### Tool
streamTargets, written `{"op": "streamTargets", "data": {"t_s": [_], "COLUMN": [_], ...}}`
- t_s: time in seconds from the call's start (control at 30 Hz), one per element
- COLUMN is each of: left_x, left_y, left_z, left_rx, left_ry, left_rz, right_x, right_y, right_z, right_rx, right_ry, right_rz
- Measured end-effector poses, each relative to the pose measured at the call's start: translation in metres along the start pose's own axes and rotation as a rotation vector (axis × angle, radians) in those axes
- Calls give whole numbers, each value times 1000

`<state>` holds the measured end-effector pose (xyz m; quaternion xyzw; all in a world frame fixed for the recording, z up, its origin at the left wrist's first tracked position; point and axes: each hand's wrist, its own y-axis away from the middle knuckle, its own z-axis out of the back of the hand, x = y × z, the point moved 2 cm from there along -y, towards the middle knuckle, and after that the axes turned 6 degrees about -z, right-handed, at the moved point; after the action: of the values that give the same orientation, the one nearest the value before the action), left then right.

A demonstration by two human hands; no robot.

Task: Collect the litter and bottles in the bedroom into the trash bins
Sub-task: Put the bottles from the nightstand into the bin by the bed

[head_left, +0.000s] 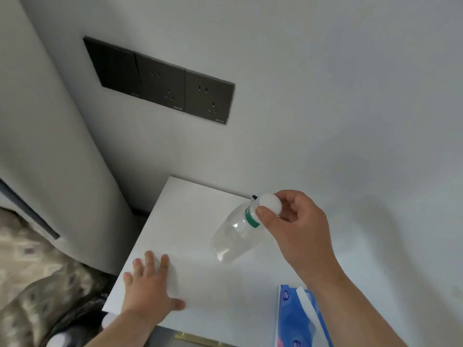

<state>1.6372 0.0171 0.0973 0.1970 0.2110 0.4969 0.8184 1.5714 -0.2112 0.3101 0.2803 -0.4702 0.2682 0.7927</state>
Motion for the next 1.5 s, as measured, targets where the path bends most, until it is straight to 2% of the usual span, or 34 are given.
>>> {"op": "streamTargets", "data": {"t_s": [0.2, 0.3, 0.37, 0.47, 0.53, 0.63, 0.7, 0.77, 0.93, 1.03, 1.2, 1.3, 1.37, 1.5], "left_x": [7, 16, 32, 66, 98, 158, 187, 205, 227, 236, 240, 246, 251, 260], "left_y": [5, 14, 33, 81, 114, 157, 180, 188, 160, 150, 141, 139, 137, 124], "left_z": [-3, -5, -13, -53, -99, -172, -210, -233, -238, -249, -258, -257, -256, -239], "left_rx": [4, -4, -59, -232, -201, 78, 176, 197, 13, -1, 1, -50, -110, -294], "left_ry": [43, 26, 102, 212, 332, 518, 611, 722, 887, 1002, 1135, 1230, 1271, 1374], "left_rz": [-34, -122, -209, -313, -239, 91, 222, 295, 461, 571, 618, 644, 690, 789], "right_x": [19, 27, 31, 32, 28, 10, -13, -43, -135, -184, -230, -243, -246, -254], "right_y": [38, 58, 74, 97, 111, 130, 143, 153, 167, 166, 161, 153, 148, 143], "right_z": [-16, -31, -45, -71, -95, -140, -174, -211, -310, -357, -406, -412, -401, -363], "right_rx": [23, 74, 122, 216, 303, 437, 537, 614, 681, 705, 768, 788, 775, 608], "right_ry": [21, 3, -11, -59, -77, -70, -22, 62, 287, 376, 425, 420, 422, 561], "right_rz": [90, 127, 147, 160, 156, 139, 126, 113, 56, 4, -121, -243, -246, -210]}}
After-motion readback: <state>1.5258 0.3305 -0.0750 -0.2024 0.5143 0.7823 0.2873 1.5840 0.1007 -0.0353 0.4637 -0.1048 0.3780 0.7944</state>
